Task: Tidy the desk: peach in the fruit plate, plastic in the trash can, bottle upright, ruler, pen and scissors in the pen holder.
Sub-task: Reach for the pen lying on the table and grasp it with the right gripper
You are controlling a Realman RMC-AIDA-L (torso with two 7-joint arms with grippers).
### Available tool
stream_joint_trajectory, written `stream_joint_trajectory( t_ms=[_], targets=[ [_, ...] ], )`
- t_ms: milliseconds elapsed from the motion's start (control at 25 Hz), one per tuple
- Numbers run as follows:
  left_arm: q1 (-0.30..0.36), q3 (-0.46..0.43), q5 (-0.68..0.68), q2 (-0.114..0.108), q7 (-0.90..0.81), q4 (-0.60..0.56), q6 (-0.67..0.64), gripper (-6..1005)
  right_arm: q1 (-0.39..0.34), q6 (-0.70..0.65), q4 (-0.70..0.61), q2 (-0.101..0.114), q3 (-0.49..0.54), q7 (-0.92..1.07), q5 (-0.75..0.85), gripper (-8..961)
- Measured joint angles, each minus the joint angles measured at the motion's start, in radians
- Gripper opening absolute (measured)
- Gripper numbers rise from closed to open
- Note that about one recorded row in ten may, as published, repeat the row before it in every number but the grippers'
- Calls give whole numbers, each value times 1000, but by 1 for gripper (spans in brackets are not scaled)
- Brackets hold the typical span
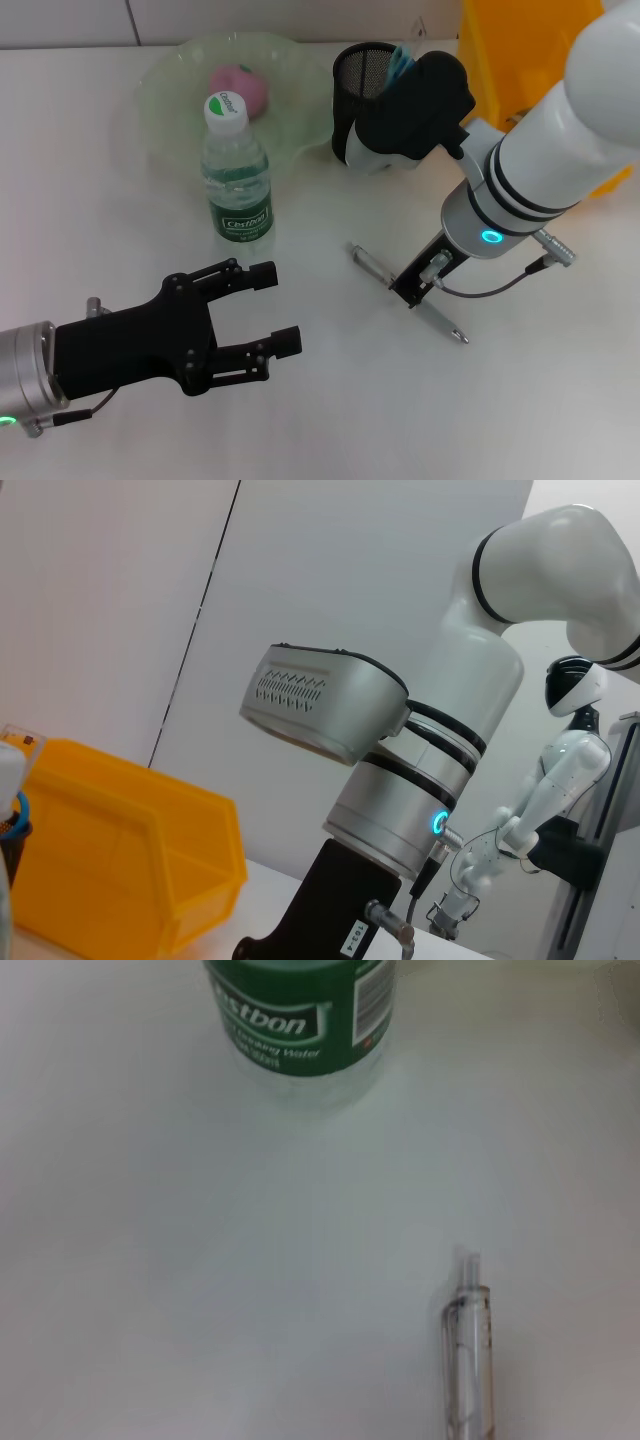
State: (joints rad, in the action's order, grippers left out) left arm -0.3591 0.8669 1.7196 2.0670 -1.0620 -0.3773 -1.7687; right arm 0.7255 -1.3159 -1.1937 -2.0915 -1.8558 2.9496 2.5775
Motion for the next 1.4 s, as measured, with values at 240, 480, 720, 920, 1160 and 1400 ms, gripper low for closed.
stream_joint_trajectory(
  t_ms=[240,480,720,920,1160,1400],
  targets=[
    [2,-1,0,-1,0,0,-1,832,-58,-13,-118,5,30,-15,7,35],
    [2,-2,0,-1,1,0,-2,832,-69,-54,-141,6,92,-48,7,22],
    [1,-1,0,0,1,0,-3,832,-57,-75,-136,8,81,-48,8,80],
    [-1,-1,0,1,1,0,-2,832,-56,-69,-121,6,68,-49,9,129],
    [-1,-1,0,1,1,0,-1,832,-54,-41,-90,3,28,-46,9,272],
    [-3,-1,0,1,1,0,2,832,-52,-27,-69,1,13,-39,9,262]
  ],
)
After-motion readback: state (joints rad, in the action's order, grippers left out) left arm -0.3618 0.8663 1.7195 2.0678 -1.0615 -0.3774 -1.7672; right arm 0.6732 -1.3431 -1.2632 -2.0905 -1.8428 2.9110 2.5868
